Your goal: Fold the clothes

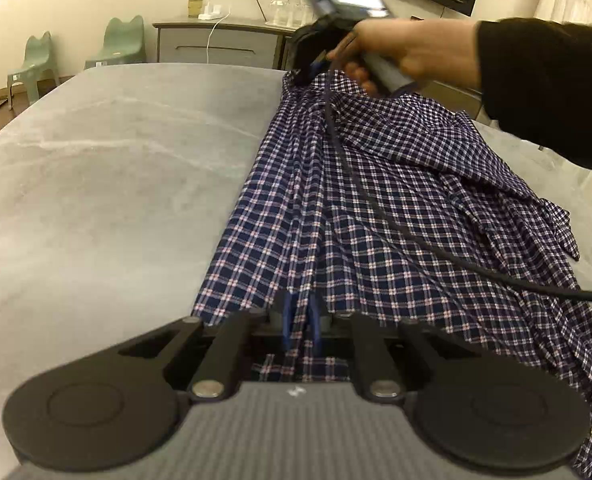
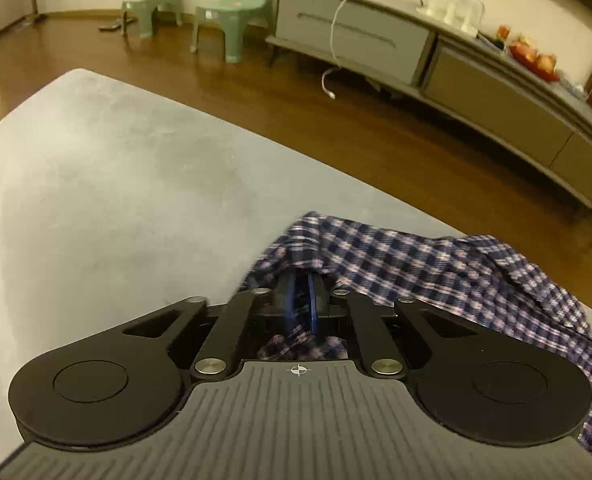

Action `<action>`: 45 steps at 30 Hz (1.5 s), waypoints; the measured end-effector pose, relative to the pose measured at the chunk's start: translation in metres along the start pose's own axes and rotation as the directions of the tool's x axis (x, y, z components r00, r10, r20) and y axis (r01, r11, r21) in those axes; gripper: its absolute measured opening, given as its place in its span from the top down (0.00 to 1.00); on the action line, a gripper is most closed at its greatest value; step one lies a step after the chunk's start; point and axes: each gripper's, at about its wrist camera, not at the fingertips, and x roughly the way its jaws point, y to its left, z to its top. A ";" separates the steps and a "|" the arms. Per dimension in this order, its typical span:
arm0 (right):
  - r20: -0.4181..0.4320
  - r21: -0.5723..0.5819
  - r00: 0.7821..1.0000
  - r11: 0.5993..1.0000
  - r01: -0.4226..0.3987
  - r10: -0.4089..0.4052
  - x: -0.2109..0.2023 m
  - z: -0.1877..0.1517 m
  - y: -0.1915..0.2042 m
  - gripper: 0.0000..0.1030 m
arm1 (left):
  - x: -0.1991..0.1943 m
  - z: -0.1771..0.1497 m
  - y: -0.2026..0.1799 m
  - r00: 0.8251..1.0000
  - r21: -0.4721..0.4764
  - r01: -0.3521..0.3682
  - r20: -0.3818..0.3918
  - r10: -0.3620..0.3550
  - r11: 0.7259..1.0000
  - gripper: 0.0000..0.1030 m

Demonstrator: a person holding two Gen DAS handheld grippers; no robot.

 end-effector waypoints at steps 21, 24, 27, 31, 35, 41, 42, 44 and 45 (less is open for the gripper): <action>0.006 0.229 0.997 0.971 0.074 -0.077 -0.186 -0.273 -0.173 0.45 | 0.002 -0.017 -0.027 0.990 0.039 -0.134 0.043 0.133 0.990 0.86; 0.036 0.277 0.997 0.959 0.062 -0.075 -0.211 -0.269 -0.182 0.48 | -0.013 -0.026 -0.036 0.981 0.064 -0.173 0.096 0.167 0.983 0.86; 0.129 0.276 0.992 0.960 -0.049 0.013 -0.260 -0.283 -0.178 0.48 | -0.041 -0.034 -0.061 0.970 0.111 -0.148 0.211 0.122 0.983 0.86; 0.114 0.213 0.990 0.971 -0.109 0.086 -0.273 -0.317 -0.161 0.49 | -0.053 -0.053 -0.110 0.978 0.155 0.096 0.169 -0.122 0.983 0.83; 0.038 0.183 0.997 0.981 -0.071 0.065 -0.260 -0.346 -0.154 0.50 | -0.033 -0.076 -0.136 0.994 0.184 0.019 0.105 -0.038 0.983 0.83; 0.166 0.095 0.980 0.988 -0.125 0.108 -0.296 -0.333 -0.136 0.51 | -0.069 -0.059 -0.092 0.929 0.054 -0.231 0.311 0.204 0.971 0.74; 0.165 0.067 0.974 0.983 -0.169 0.157 -0.299 -0.334 -0.125 0.51 | -0.068 -0.055 -0.077 0.924 0.004 -0.264 0.289 0.251 0.965 0.74; 0.129 0.007 0.961 0.968 -0.249 0.246 -0.298 -0.337 -0.104 0.51 | -0.050 -0.051 -0.041 0.941 -0.082 -0.285 0.168 0.295 0.955 0.76; 0.094 -0.025 0.960 0.965 -0.262 0.263 -0.292 -0.340 -0.094 0.52 | -0.041 -0.053 -0.029 0.946 -0.101 -0.292 0.116 0.303 0.951 0.77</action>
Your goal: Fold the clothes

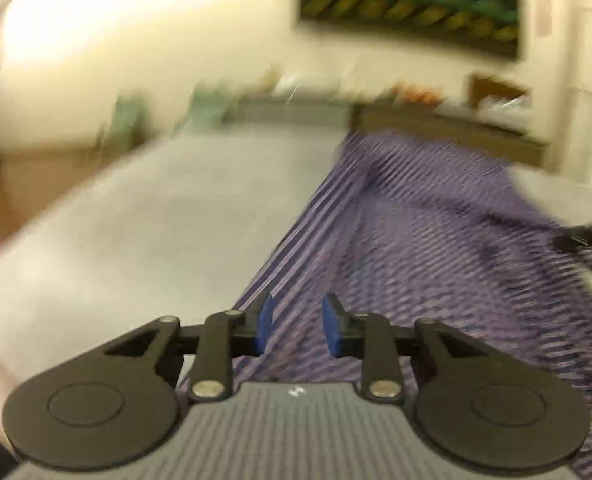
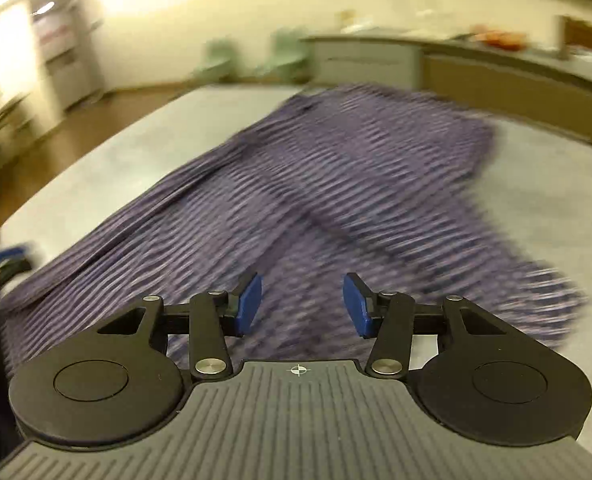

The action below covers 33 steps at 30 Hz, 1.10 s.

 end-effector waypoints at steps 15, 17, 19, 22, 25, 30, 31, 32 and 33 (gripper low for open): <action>-0.099 -0.051 0.981 0.985 0.163 -0.167 0.005 -0.006 -0.043 0.67 | -0.021 -0.036 -0.041 0.995 0.111 0.074 -0.077 -0.066 0.991 0.72; -0.091 -0.035 0.980 0.984 0.175 -0.178 0.010 0.000 -0.050 0.68 | -0.020 -0.036 -0.044 0.995 0.139 0.074 -0.072 -0.064 0.988 0.72; -0.100 0.006 0.983 0.988 0.157 -0.156 0.027 0.013 -0.053 0.67 | -0.019 -0.031 -0.039 0.994 0.135 0.087 -0.085 -0.076 0.987 0.72; -0.028 0.228 0.997 0.971 0.076 -0.072 -0.018 0.019 -0.090 0.62 | -0.027 -0.021 -0.022 0.993 0.081 0.097 -0.079 -0.091 0.992 0.72; 0.077 0.448 0.979 0.884 0.133 -0.186 -0.065 0.017 -0.145 0.47 | -0.041 -0.001 -0.014 0.998 0.067 0.066 -0.014 -0.065 0.996 0.70; 0.003 0.606 0.955 0.760 0.235 -0.297 -0.055 0.003 -0.205 0.45 | -0.042 0.042 -0.043 0.987 0.100 0.156 0.019 -0.159 0.983 0.66; 0.005 0.618 0.960 0.755 0.217 -0.280 -0.048 0.003 -0.209 0.46 | -0.040 0.051 -0.053 0.981 0.106 0.191 0.012 -0.194 0.976 0.64; -0.001 0.612 0.960 0.760 0.221 -0.278 -0.040 0.004 -0.210 0.46 | -0.038 0.060 -0.064 0.973 0.104 0.228 0.004 -0.230 0.968 0.64; -0.011 0.598 0.959 0.767 0.233 -0.283 -0.031 0.005 -0.211 0.48 | -0.036 0.069 -0.074 0.964 0.100 0.264 -0.003 -0.265 0.959 0.63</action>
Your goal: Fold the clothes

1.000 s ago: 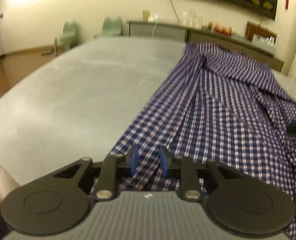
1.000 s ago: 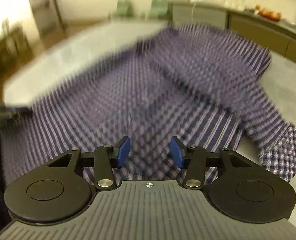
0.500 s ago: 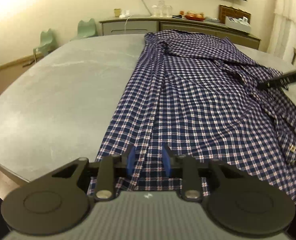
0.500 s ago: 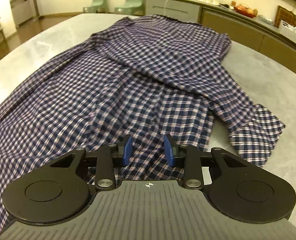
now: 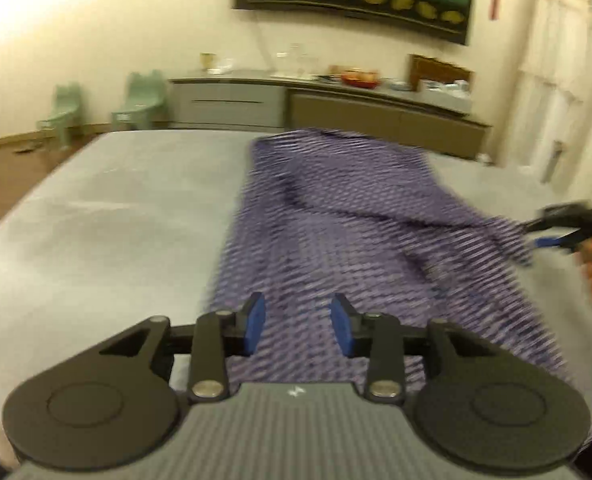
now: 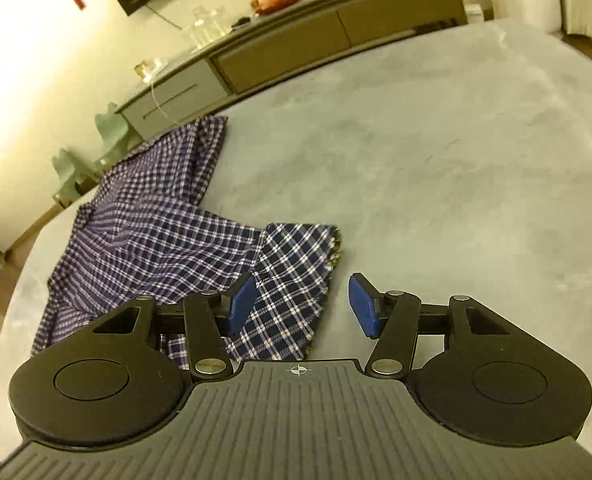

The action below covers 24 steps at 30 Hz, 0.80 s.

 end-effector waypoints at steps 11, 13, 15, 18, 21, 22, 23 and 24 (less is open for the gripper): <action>0.097 -0.182 0.995 0.983 0.007 0.011 -0.013 -0.001 0.025 1.00 | 0.095 0.080 -0.113 0.974 0.002 0.220 -0.044 -0.220 0.975 0.46; 0.146 -0.193 0.988 0.981 -0.028 0.057 -0.035 0.001 0.032 1.00 | 0.110 0.088 -0.127 0.968 -0.028 0.246 -0.050 -0.247 0.969 0.42; 0.180 -0.244 0.975 0.966 -0.084 0.130 -0.057 -0.001 0.047 1.00 | 0.123 0.095 -0.135 0.960 -0.067 0.273 -0.046 -0.276 0.960 0.37; 0.179 -0.353 0.956 0.922 -0.159 0.233 -0.079 -0.017 0.073 1.00 | 0.145 0.099 -0.141 0.941 -0.137 0.324 -0.055 -0.333 0.936 0.31; 0.141 -0.454 0.950 0.871 -0.188 0.279 -0.087 -0.038 0.097 1.00 | 0.167 0.094 -0.144 0.927 -0.189 0.347 -0.078 -0.366 0.919 0.30; 0.127 -0.476 0.950 0.858 -0.193 0.284 -0.084 -0.043 0.103 1.00 | 0.175 0.091 -0.145 0.922 -0.197 0.353 -0.091 -0.376 0.915 0.30; 0.114 -0.495 0.951 0.846 -0.196 0.287 -0.080 -0.047 0.109 1.00 | 0.183 0.087 -0.147 0.918 -0.201 0.356 -0.106 -0.381 0.913 0.30; 0.097 -0.514 0.951 0.833 -0.205 0.294 -0.076 -0.051 0.114 1.00 | 0.190 0.084 -0.149 0.918 -0.199 0.352 -0.120 -0.379 0.915 0.31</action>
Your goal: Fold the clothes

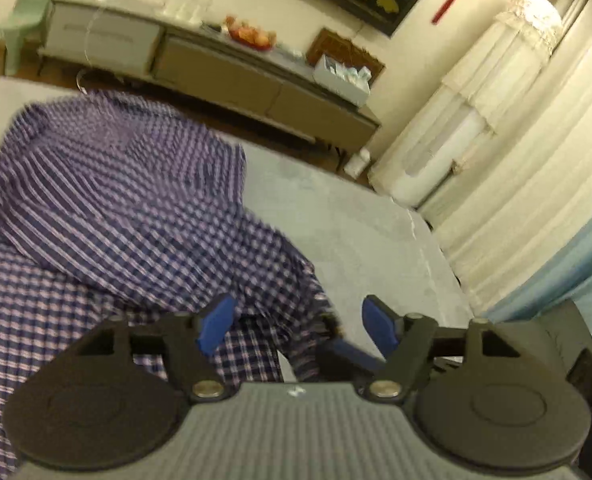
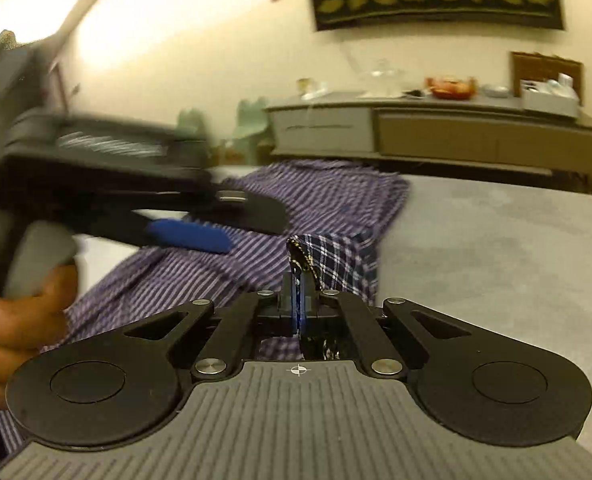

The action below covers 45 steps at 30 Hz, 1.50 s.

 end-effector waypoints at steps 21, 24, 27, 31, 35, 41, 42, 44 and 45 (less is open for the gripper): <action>-0.175 0.036 0.935 0.951 -0.306 0.307 0.052 -0.002 0.040 0.69 | -0.198 -0.103 0.203 0.969 -0.255 -0.185 0.115 0.220 0.949 0.96; -0.227 0.006 0.938 0.963 -0.269 0.264 0.075 -0.005 0.062 0.69 | -0.201 -0.112 0.201 0.968 -0.241 -0.153 0.159 0.195 0.958 0.96; -0.260 -0.090 0.952 0.977 -0.191 0.162 0.085 -0.004 0.083 0.64 | -0.225 -0.115 0.194 0.952 -0.208 -0.138 0.241 0.188 0.968 0.96; -0.293 -0.156 0.952 0.978 -0.138 0.087 0.105 -0.002 0.093 0.58 | -0.227 -0.131 0.221 0.964 -0.300 -0.157 0.161 0.213 0.941 0.96; -0.310 -0.145 0.950 0.987 -0.075 0.026 0.141 0.019 0.098 0.58 | -0.209 -0.139 0.243 0.974 -0.355 -0.160 0.095 0.205 0.921 0.96; -0.250 -0.096 0.968 0.995 0.002 -0.026 0.213 0.085 0.115 0.46 | -0.203 -0.139 0.252 0.975 -0.319 -0.167 0.086 0.204 0.933 0.96; -0.234 -0.093 0.971 0.995 0.021 -0.043 0.231 0.099 0.118 0.44 | -0.201 -0.141 0.253 0.975 -0.315 -0.174 0.080 0.209 0.933 0.96; -0.219 -0.080 0.973 0.996 0.051 -0.067 0.266 0.124 0.122 0.43 | -0.202 -0.147 0.254 0.975 -0.310 -0.172 0.080 0.206 0.935 0.95; -0.220 -0.077 0.972 0.995 0.067 -0.082 0.285 0.135 0.124 0.43 | -0.203 -0.148 0.254 0.976 -0.300 -0.168 0.086 0.202 0.939 0.95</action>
